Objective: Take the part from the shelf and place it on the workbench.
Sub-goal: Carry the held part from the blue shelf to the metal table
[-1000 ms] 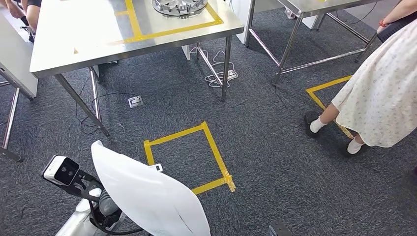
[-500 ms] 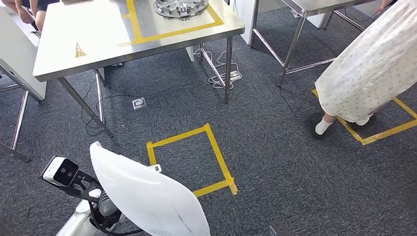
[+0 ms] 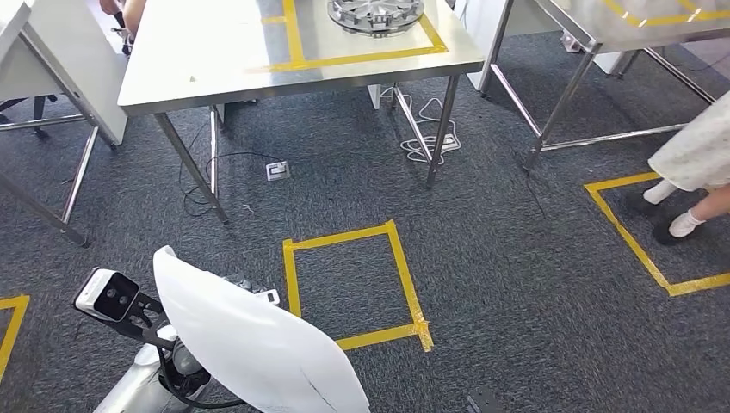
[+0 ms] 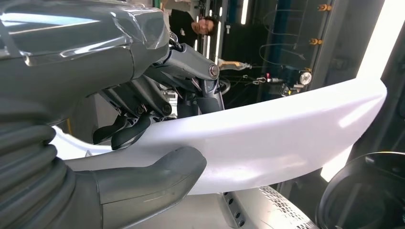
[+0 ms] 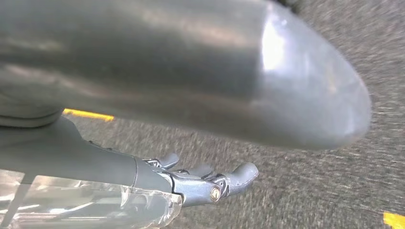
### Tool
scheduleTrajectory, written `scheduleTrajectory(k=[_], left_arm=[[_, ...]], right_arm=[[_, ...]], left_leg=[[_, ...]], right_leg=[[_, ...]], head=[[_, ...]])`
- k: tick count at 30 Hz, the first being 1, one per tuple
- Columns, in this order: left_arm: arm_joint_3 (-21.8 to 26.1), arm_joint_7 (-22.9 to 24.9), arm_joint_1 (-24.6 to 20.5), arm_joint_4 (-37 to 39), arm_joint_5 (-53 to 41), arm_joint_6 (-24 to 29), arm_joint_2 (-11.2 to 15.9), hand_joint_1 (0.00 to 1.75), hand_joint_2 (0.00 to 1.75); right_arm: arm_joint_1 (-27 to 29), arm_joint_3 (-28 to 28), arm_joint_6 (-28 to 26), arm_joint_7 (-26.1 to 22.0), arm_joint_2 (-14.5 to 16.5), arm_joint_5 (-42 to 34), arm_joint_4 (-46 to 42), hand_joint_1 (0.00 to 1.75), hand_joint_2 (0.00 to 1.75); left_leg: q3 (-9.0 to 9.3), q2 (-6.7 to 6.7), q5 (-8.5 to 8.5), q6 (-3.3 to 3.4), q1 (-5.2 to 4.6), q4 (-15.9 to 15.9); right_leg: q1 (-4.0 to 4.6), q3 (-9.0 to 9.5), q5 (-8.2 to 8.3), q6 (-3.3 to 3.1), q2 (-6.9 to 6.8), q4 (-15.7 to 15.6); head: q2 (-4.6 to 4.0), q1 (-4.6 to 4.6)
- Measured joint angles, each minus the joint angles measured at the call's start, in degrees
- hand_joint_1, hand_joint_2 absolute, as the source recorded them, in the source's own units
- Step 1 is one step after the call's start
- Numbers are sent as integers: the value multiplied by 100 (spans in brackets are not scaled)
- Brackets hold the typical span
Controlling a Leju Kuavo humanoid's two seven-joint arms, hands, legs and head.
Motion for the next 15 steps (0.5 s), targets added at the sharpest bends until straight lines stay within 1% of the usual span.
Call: scheduleTrajectory(k=[1, 2, 3, 4, 5, 6, 7, 8, 10, 11, 12, 13, 14, 15], left_arm=[[-9, 0, -3, 9, -2, 0, -8, 175, 175], [-20, 0, 0, 22, -3, 1, -11, 175, 175], [-31, 0, 1, 33, -3, 3, -12, 175, 175], [-40, -1, 1, 42, -1, 8, -13, 175, 175], [-47, -1, 1, 47, 6, 16, -13, 175, 175], [-51, -2, 2, 49, 16, 30, -13, 175, 175], [-55, -2, 2, 49, 27, 44, -11, 175, 175], [-60, -3, 2, 49, 39, 57, -10, 175, 175], [-72, -4, 1, 50, 51, 71, -4, 175, 175], [-77, -5, 1, 49, 54, 72, -2, 175, 175], [-81, -6, -2, 48, 55, 72, -1, 175, 175], [-84, -7, -7, 47, 55, 72, -1, 175, 175], [-86, -8, -10, 46, 56, 72, 0, 175, 175], [-91, -8, -13, 48, 57, 72, 1, 175, 175]], right_arm=[[15, 0, -2, 2, -6, -4, 3, 0, 0], [31, 0, -5, 3, -13, -10, 7, 0, 0], [42, -1, -11, 1, -19, -25, 10, 0, 0], [43, -3, -19, -3, -22, -48, 11, 0, 0], [38, -7, -32, -8, -24, -75, 12, 0, 0], [30, -13, -46, -13, -24, -104, 12, 0, 0], [22, -18, -61, -16, -22, -125, 13, 0, 0], [19, -23, -73, -19, -19, -139, 13, 0, 0], [21, -28, -84, -20, -13, -156, 14, 0, 0], [23, -31, -85, -21, -5, -161, 14, 0, 0], [25, -35, -86, -22, -3, -166, 14, 0, 0], [26, -39, -86, -23, -1, -169, 15, 0, 0], [30, -44, -87, -24, -2, -170, 15, 0, 0], [37, -47, -87, -24, -7, -171, 16, 0, 0]], left_leg=[[-4, -71, 3, 2, -2, 4], [-5, -140, 1, 1, -3, 10], [-5, -202, -3, -5, 0, 20], [-3, -254, -13, -18, 6, 37], [-3, -298, -32, -41, 12, 65], [-12, -334, -64, -74, 8, 104], [-27, -361, -100, -110, -1, 147], [-43, -376, -132, -139, -12, 181], [-67, -384, -171, -176, -12, 210], [-73, -371, -190, -192, -1, 222], [-98, -320, -240, -220, 8, 291], [-175, -245, -336, -255, 19, 465], [-321, -158, -480, -293, 32, 766], [-525, -79, -643, -328, 48, 1159]], right_leg=[[-5, -189, -130, 0, 44, 384], [-12, -319, -188, 23, 59, 628], [-21, -350, -153, 70, 64, 658], [-36, -265, -27, 134, 65, 444], [-57, -89, 150, 201, 71, 47], [-71, 89, 299, 239, 85, -348], [-80, 230, 403, 234, 98, -652], [-79, 309, 450, 198, 110, -822], [-61, 339, 450, 90, 114, -867], [-67, 349, 447, 55, 113, -871], [-77, 370, 437, 19, 110, -876], [-91, 396, 425, -14, 106, -881], [-94, 420, 408, -45, 100, -885], [-86, 440, 388, -72, 91, -885]], head=[[0, 7], [0, 9], [0, 9], [0, 10], [0, 10], [0, 12], [0, 9], [0, 8], [0, 3], [0, 4], [0, -3], [0, -13], [0, -22], [0, -33]])
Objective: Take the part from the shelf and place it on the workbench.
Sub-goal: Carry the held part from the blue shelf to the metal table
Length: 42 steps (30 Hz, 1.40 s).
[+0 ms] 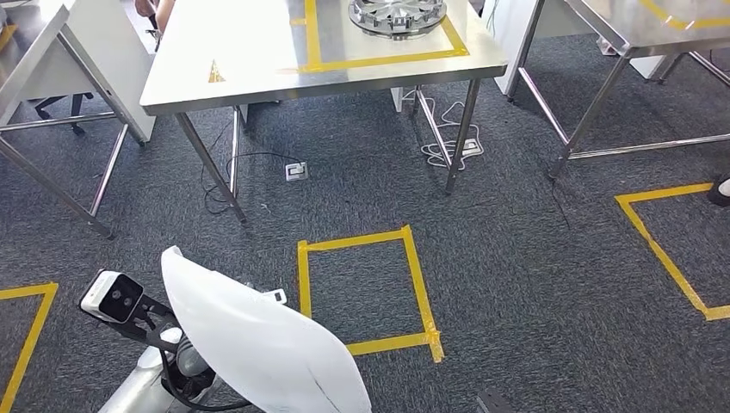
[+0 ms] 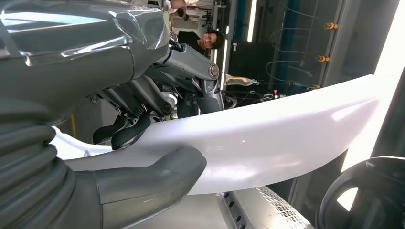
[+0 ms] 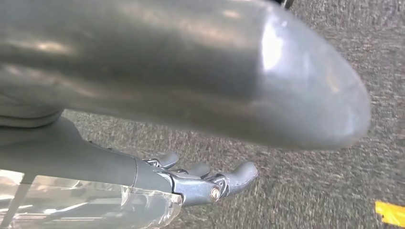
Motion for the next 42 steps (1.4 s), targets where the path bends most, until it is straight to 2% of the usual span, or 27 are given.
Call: scheduleTrajectory(k=[2, 3, 4, 6, 7, 9, 11, 13, 14, 16, 18, 20, 21, 22, 24, 25, 26, 28, 30, 32, 34, 35, 36, 38, 39, 40, 42], left_arm=[[-16, -1, 4, 2, 2, 0, 8, 175, 175], [-26, -1, 5, 3, 2, 1, 14, 175, 175], [-32, -2, 6, 3, 3, 2, 20, 175, 175], [-35, -7, 4, 1, 14, 8, 28, 175, 175], [-33, -10, 3, -1, 24, 13, 33, 175, 175], [-30, -19, -2, -10, 38, 22, 41, 175, 175], [-29, -27, 1, -18, 42, 30, 51, 175, 175], [-28, -31, 3, -26, 40, 37, 58, 175, 175], [-29, -32, 5, -30, 39, 41, 57, 175, 175], [-33, -33, 13, -30, 23, 50, 55, 175, 175], [-36, -33, 36, -28, 4, 58, 54, 175, 175], [-36, -33, 51, -28, -3, 63, 54, 175, 175], [-36, -33, 54, -28, -3, 63, 54, 175, 175], [-36, -33, 57, -26, -3, 63, 55, 175, 175], [-34, -33, 62, -21, -7, 64, 61, 175, 175], [-33, -33, 65, -19, -9, 64, 64, 175, 175], [-30, -33, 64, -20, -11, 64, 66, 175, 175], [-25, -34, 58, -22, -10, 62, 69, 175, 175], [-23, -38, 56, -26, -10, 60, 74, 175, 175], [-25, -41, 63, -24, -10, 59, 79, 175, 175], [-27, -42, 69, -18, -11, 59, 84, 175, 175], [-27, -42, 69, -16, -11, 59, 86, 175, 175], [-26, -42, 68, -15, -11, 59, 89, 175, 175], [-26, -43, 71, -15, -11, 59, 91, 175, 175], [-25, -45, 72, -17, -11, 58, 91, 175, 175], [-24, -46, 73, -21, -12, 57, 91, 175, 175], [-23, -50, 63, -32, -11, 55, 85, 175, 175]], right_arm=[[15, -1, -1, 0, 0, 0, 3, 0, 0], [21, -1, -4, 0, 1, 0, 4, 0, 0], [24, -1, -9, -2, 4, 0, 5, 0, 0], [25, -1, -30, -16, 20, 1, 5, 0, 0], [22, -2, -42, -29, 34, 1, 6, 0, 0], [21, -4, -60, -48, 55, 4, 5, 0, 0], [27, -4, -67, -51, 63, 16, 4, 0, 0], [18, -2, -69, -52, 71, 31, 4, 0, 0], [5, -1, -70, -52, 67, 34, 4, 0, 0], [-6, 0, -72, -51, 57, 44, 4, 0, 0], [12, 1, -72, -49, 42, 51, 5, 0, 0], [23, 2, -72, -48, 27, 56, 6, 0, 0], [23, 2, -72, -48, 22, 56, 6, 0, 0], [23, 2, -72, -48, 22, 57, 7, 0, 0], [21, 2, -71, -48, 25, 58, 9, 0, 0], [24, 3, -71, -44, 28, 59, 10, 0, 0], [25, 4, -70, -40, 31, 60, 9, 0, 0], [26, 7, -70, -34, 37, 61, 9, 0, 0], [17, 6, -70, -36, 38, 61, 8, 0, 0], [29, 7, -70, -35, 37, 61, 9, 0, 0], [49, 8, -70, -35, 37, 61, 11, 0, 0], [51, 8, -70, -36, 38, 61, 11, 0, 0], [51, 8, -70, -37, 41, 59, 11, 0, 0], [38, 7, -70, -42, 63, 55, 10, 0, 0], [31, 7, -70, -46, 74, 54, 10, 0, 0], [24, 6, -70, -49, 81, 52, 10, 0, 0], [13, 5, -70, -52, 76, 51, 10, 0, 0]], left_leg=[[-424, 66, -197, -32, 32, 702], [-517, 75, -141, -25, 38, 786], [-491, 80, 23, 5, 36, 636], [-160, 109, 471, 143, -12, -141], [17, 148, 601, 231, -50, -513], [201, 203, 642, 363, -132, -904], [314, 175, 609, 413, -149, -1046], [507, 135, 611, 446, -120, -1174], [592, 116, 611, 453, -103, -1207], [650, 79, 569, 452, -100, -1215], [713, 24, 497, 425, -92, -1212], [837, -22, 392, 364, -66, -1200], [892, -34, 322, 324, -55, -1187], [955, -42, 244, 281, -51, -1154], [974, -44, 120, 204, -64, -1108], [987, -43, 86, 176, -69, -1082], [960, -39, 73, 157, -64, -1058], [801, -6, 143, 106, -40, -740], [343, 31, 136, 38, -11, -53], [-173, 41, -186, -11, 17, 568], [-432, 48, -425, -16, 29, 635], [-434, 52, -340, 6, 26, 425], [-384, 62, -91, 53, 15, 95], [-264, 73, 593, 187, -52, -593], [-213, 71, 828, 239, -87, -812], [-173, 54, 931, 267, -113, -937], [-12, 21, 908, 295, -106, -1025]], right_leg=[[21, 27, -35, -26, -18, 1], [33, 47, -56, -30, -25, 1], [47, 78, -81, -29, -28, 1], [63, 157, -137, -22, -32, -6], [79, 187, -164, -9, -35, -17], [73, 228, -179, 43, -58, -37], [67, 277, -141, 149, -88, -30], [65, 261, -191, 191, -81, 133], [61, 139, -286, 173, -63, 367], [50, -300, -521, 144, -30, 1076], [26, -686, -639, 205, -19, 1502], [-17, -672, -409, 348, -19, 1108], [-43, -555, -161, 438, -19, 689], [-57, -451, 61, 481, -30, 318], [-51, -332, 288, 393, -45, -44], [-37, -324, 276, 291, -51, -47], [-38, -294, 259, 205, -43, -42], [-54, -229, 231, 120, -25, -63], [-57, -129, 153, 63, -12, -87], [-50, -2, 34, 41, -5, -93], [-38, 176, -102, 38, 5, -94], [-29, 276, -171, 40, 9, -96], [-18, 372, -244, 44, 11, -102], [13, 534, -389, 69, 19, -115], [31, 596, -460, 88, 17, -147], [50, 666, -487, 120, 16, -135], [67, 761, -475, 193, 8, -52]], head=[[0, -3], [0, -3], [0, -3], [0, -1], [0, 9], [0, 20], [0, 20], [0, 27], [0, 33], [0, 40], [0, 43], [0, 45], [0, 50], [0, 57], [0, 55], [0, 49], [0, 38], [0, 26], [0, 14], [0, 10], [0, 9], [0, 9], [0, 9], [0, 10], [0, 13], [0, 14], [0, 13]])
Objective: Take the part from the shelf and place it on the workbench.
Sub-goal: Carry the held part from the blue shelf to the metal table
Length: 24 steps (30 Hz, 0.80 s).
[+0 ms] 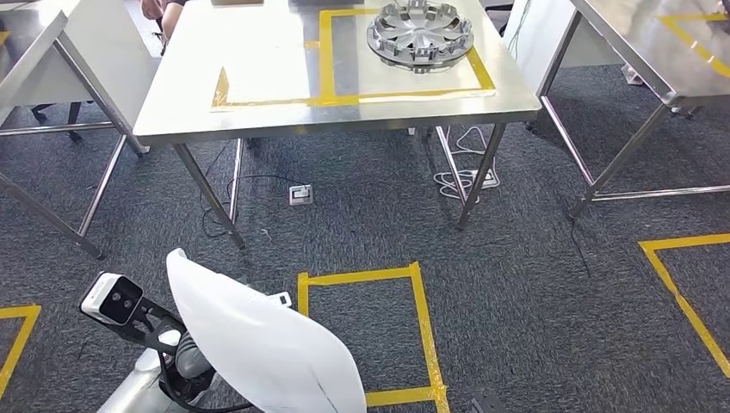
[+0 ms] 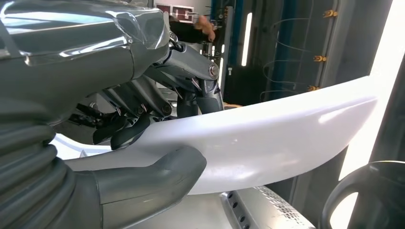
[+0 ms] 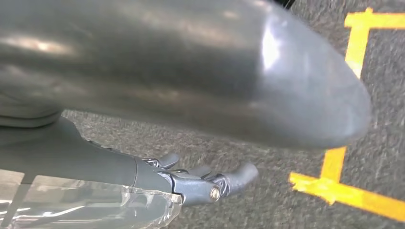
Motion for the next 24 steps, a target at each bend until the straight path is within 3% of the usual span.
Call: scheduleTrajectory(k=[2, 5, 8, 10, 12, 13, 14, 16, 17, 19, 21, 23, 24], left_arm=[[-4, -2, -20, -10, 0, -2, -10, 175, 175], [-9, -3, -28, -18, -6, -3, -23, 175, 175], [-10, -3, -26, -18, -7, -3, -23, 175, 175], [-10, -3, -24, -18, -8, -2, -23, 175, 175], [-12, -3, -17, -16, -14, 3, -21, 175, 175], [-10, -2, -14, -17, -20, 6, -21, 175, 175], [-9, -1, -14, -22, -25, 9, -20, 175, 175], [-3, 1, -18, -36, -30, 10, -23, 175, 175], [-2, 1, -20, -42, -28, 9, -23, 175, 175], [-1, 1, -22, -47, -26, 9, -22, 175, 175], [-1, -1, -20, -49, -25, 8, -20, 175, 175], [-2, -1, -15, -49, -25, 8, -16, 175, 175], [-2, -1, -14, -49, -25, 8, -14, 175, 175]], right_arm=[[-25, 0, -6, -4, -6, 0, 0, 0, 0], [-60, 0, -24, -8, -18, 3, 0, 0, 0], [-61, 0, -26, -7, -21, 4, 0, 0, 0], [-47, 1, -26, -6, -25, 4, 0, 0, 0], [-18, 2, -28, -4, -33, 12, 5, 0, 0], [-8, 3, -30, -2, -38, 16, 7, 0, 0], [-3, 3, -30, -1, -41, 20, 9, 0, 0], [-8, 4, -31, 1, -43, 21, 6, 0, 0], [-16, 4, -32, 0, -41, 21, 4, 0, 0], [-34, 4, -32, 0, -37, 21, 2, 0, 0], [-36, 4, -32, 0, -38, 21, 2, 0, 0], [-25, 5, -32, 0, -34, 21, 2, 0, 0], [-23, 5, -32, 0, -32, 21, 2, 0, 0]], left_leg=[[192, -12, -36, 55, 17, -42], [327, -19, -125, 129, 10, -46], [343, -23, -148, 137, 9, -45], [430, -49, -232, 135, 8, -45], [693, -95, -499, 91, -6, -33], [812, -112, -651, 55, -16, -32], [900, -117, -747, 19, -27, -6], [931, -111, -802, -27, -37, 113], [886, -89, -777, -58, -34, 289], [541, -29, -808, -143, 1, 880], [52, 13, -1091, -233, 68, 1529], [-261, 38, -1395, -293, 132, 1719], [-293, 50, -1381, -304, 152, 1562]], right_leg=[[-2, -149, 1, 19, 1, 429], [2, -759, -220, -58, 1, 1330], [6, -893, -300, -77, 1, 1487], [5, -1093, -504, -83, 1, 1511], [7, -1266, -59, 74, -9, 776], [15, -1257, 267, 124, -10, 340], [21, -1195, 649, 133, -11, -7], [9, -1071, 755, -39, -5, -54], [-11, -1011, 764, -105, -4, -61], [-38, -876, 698, -191, 1, -59], [-41, -753, 576, -216, 3, -58], [-50, -600, 441, -205, 10, -59], [-56, -505, 368, -192, 13, -59]], head=[[-1, 14], [0, 26], [0, 23], [0, 28], [0, 32], [0, 30], [0, 24], [0, 11], [0, 7], [0, -1], [0, -5], [0, -5], [0, -5]])
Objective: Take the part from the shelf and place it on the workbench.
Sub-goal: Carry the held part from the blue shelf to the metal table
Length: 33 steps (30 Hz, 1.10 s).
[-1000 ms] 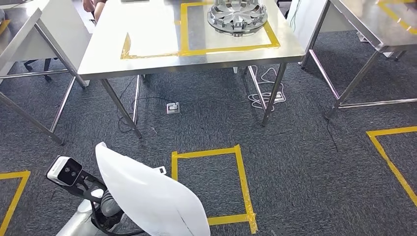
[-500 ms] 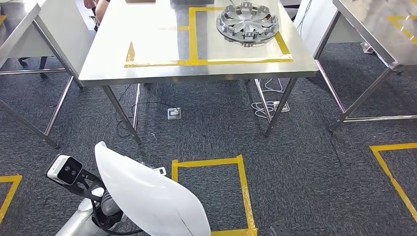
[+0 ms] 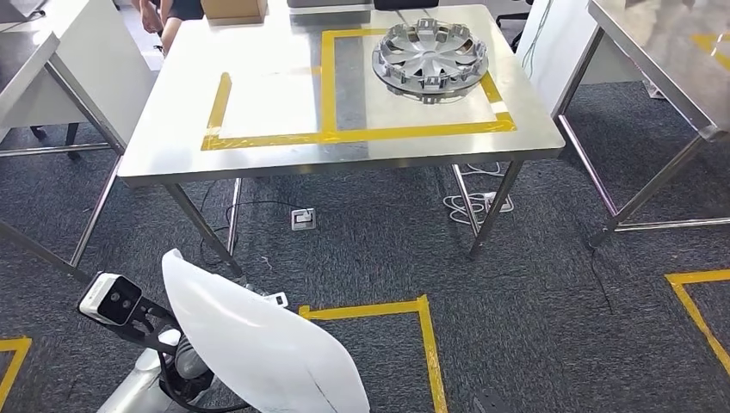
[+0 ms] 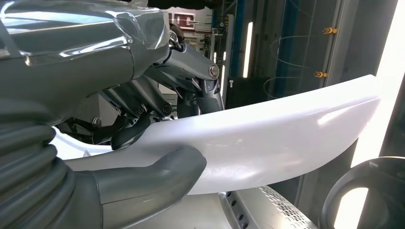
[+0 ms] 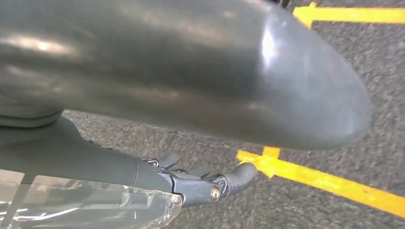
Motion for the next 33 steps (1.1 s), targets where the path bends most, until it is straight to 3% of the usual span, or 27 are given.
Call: scheduleTrajectory(k=[1, 3, 4, 5, 8, 10, 13, 15, 16, 18, 20, 22, 24, 26, 28, 29, 30, 31, 32, 33], left_arm=[[0, 0, 0, 0, -1, 0, 2, 175, 175], [2, 0, 1, 1, 0, 0, 7, 175, 175], [3, 1, 4, -2, -2, 0, 8, 175, 175], [5, 1, 7, -10, -5, 0, 9, 175, 175], [16, 2, -2, -41, -20, 0, -3, 175, 175], [22, 4, -8, -56, -32, 0, -17, 175, 175], [19, 18, -3, -61, -47, -1, -38, 175, 175], [12, 24, 5, -61, -57, -5, -43, 175, 175], [8, 25, 7, -61, -61, -9, -43, 175, 175], [-2, 25, 7, -60, -66, -16, -43, 175, 175], [-8, 27, 12, -61, -77, -19, -43, 175, 175], [-9, 29, 15, -68, -84, -25, -43, 175, 175], [-8, 29, 5, -76, -84, -34, -44, 175, 175], [-7, 28, -4, -80, -82, -46, -42, 175, 175], [-10, 28, -3, -79, -83, -52, -38, 175, 175], [-12, 28, -2, -77, -84, -52, -37, 175, 175], [-13, 28, -2, -76, -84, -52, -36, 175, 175], [-13, 28, -2, -75, -84, -52, -36, 175, 175], [-13, 28, -3, -74, -84, -53, -36, 175, 175], [-13, 28, -2, -73, -84, -54, -35, 175, 175]], right_arm=[[-1, 1, 0, 0, 3, 0, 0, 0, 0], [-5, 1, 0, 0, 13, 0, 0, 0, 0], [-13, 1, 0, 0, 17, 0, 0, 0, 0], [-16, -1, -1, -2, 19, -1, 0, 0, 0], [-18, -1, -2, -15, 16, -1, -1, 0, 0], [-36, 1, 0, -16, 15, 0, -2, 0, 0], [-33, 2, 15, -13, 2, -1, -1, 0, 0], [-2, 3, 27, -11, -4, -8, 0, 0, 0], [10, 3, 33, -13, -6, -13, 0, 0, 0], [30, 3, 43, -15, -15, -24, 3, 0, 0], [45, 3, 50, -14, -30, -28, 9, 0, 0], [50, 3, 52, -14, -41, -30, 11, 0, 0], [50, 1, 52, -19, -38, -37, 9, 0, 0], [48, -2, 51, -26, -32, -52, 7, 0, 0], [64, -3, 48, -32, -28, -72, 7, 0, 0], [78, -3, 46, -34, -25, -80, 7, 0, 0], [90, -3, 44, -34, -21, -83, 8, 0, 0], [98, -3, 40, -36, -19, -85, 8, 0, 0], [102, -4, 36, -37, -15, -86, 8, 0, 0], [101, -4, 32, -38, -10, -86, 8, 0, 0]], left_leg=[[45, 12, 167, 2, 11, -302], [220, 38, 775, 52, -1, -1019], [292, 42, 989, 88, -20, -1245], [343, 40, 1105, 126, -39, -1368], [575, -5, 1092, 252, -59, -1484], [749, -15, 1088, 338, -61, -1526], [844, -44, 977, 405, -107, -1530], [948, -83, 871, 419, -141, -1529], [1023, -94, 810, 417, -154, -1529], [1168, -101, 674, 400, -178, -1523], [1251, -113, 561, 353, -193, -1530], [1289, -121, 549, 298, -199, -1481], [1146, -90, 629, 239, -193, -1162], [712, -51, 612, 148, -146, -527], [210, -33, 329, 50, -69, 43], [33, -24, 169, 12, -33, 150], [-62, -12, 88, -14, -6, 104], [-74, 3, 154, -26, 13, -114], [-21, 17, 376, -23, 23, -452], [46, 26, 726, -6, 23, -833]], right_leg=[[-6, 101, -74, 15, 3, -3], [-4, 269, -216, 60, 9, -13], [2, 329, -289, 91, 10, -26], [11, 406, -326, 133, 11, -27], [18, 534, -301, 282, -1, 108], [12, 296, -350, 289, -11, 561], [28, -487, -721, 168, -12, 1523], [43, -773, -873, 147, -12, 1522], [52, -779, -766, 192, -12, 1257], [79, -661, -199, 280, -17, 516], [113, -539, 238, 223, -20, 103], [116, -443, 291, 91, -4, 36], [74, -323, 269, 6, 16, -16], [40, -203, 187, -41, 23, -39], [28, -90, 67, -50, 28, -41], [22, -16, 1, -42, 32, -41], [15, 68, -67, -29, 39, -41], [8, 168, -142, -13, 44, -41], [3, 263, -219, 4, 47, -44], [1, 356, -294, 26, 50, -45]], head=[[0, 0], [0, 2], [0, 1], [0, -1], [0, 4], [0, 21], [0, 32], [0, 32], [0, 32], [0, 29], [0, 19], [0, 11], [0, 4], [0, -1], [0, -3], [0, -4], [0, -4], [0, -4], [0, -4], [0, -5]])
